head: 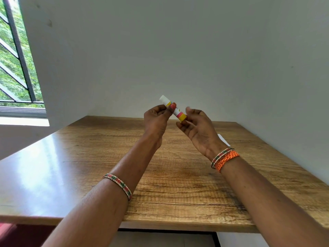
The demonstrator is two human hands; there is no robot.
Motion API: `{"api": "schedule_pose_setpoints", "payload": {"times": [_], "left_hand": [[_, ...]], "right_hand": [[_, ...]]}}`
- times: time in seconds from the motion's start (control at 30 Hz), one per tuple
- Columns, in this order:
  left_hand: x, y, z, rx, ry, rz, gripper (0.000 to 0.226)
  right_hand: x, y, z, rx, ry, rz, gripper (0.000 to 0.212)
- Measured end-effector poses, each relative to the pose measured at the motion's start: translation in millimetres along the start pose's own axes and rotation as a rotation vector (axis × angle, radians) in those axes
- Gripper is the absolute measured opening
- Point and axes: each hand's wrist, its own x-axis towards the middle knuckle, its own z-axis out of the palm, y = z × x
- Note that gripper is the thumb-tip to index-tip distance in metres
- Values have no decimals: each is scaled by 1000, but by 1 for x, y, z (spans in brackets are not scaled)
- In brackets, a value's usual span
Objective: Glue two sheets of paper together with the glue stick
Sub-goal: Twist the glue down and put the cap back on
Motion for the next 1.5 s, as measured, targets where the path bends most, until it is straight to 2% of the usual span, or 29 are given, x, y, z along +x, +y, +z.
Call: {"api": "schedule_pose_setpoints", "payload": {"times": [0.1,0.17,0.33,0.43,0.53,0.6,0.67,0.73,0.83,0.93,1.1,1.17,1.2,1.3,1.33,1.4,1.5], "left_hand": [[1,0,0,11,-14,-8,25],[0,1,0,35,-33,-21,22],[0,3,0,35,-36,-28,16],[2,2,-1,7,6,-52,16],[3,3,-1,-21,48,-73,18],[4,4,-2,-35,67,-70,27],[5,4,-3,-65,60,-72,34],[5,4,-4,-69,22,-83,39],[4,4,-4,-66,-44,-100,27],[4,6,-4,-72,-49,-109,14],[2,7,-4,-78,-31,-122,13],[2,7,-5,-101,-23,-123,16],[3,7,-5,-111,-23,-120,15],[4,7,-6,-134,-74,-133,11],[3,7,-6,-146,-105,-151,10],[3,6,-4,-150,-145,-171,9],[2,6,-2,-140,-98,-171,10]], "right_hand": [[-3,-1,-1,-139,-40,201,42],[-5,3,2,-157,-107,238,50],[-3,8,5,-112,-120,96,33],[-3,11,5,-336,-105,-106,7],[-4,12,4,-525,-49,-279,18],[-6,11,5,-386,-80,-214,17],[-7,8,7,-184,-112,-58,17],[-9,5,8,-110,-119,52,26],[-8,4,6,-87,-127,72,27],[-7,3,4,-132,-139,-44,11],[-4,5,-1,-747,-77,-505,20],[-3,7,-2,-877,-62,-572,22],[-3,7,-1,-829,-75,-508,21],[-6,7,6,-392,-109,-127,17],[-6,6,6,-310,-102,-74,18],[-5,6,5,-277,-75,-106,17],[-3,9,2,-345,-52,-238,13]]}}
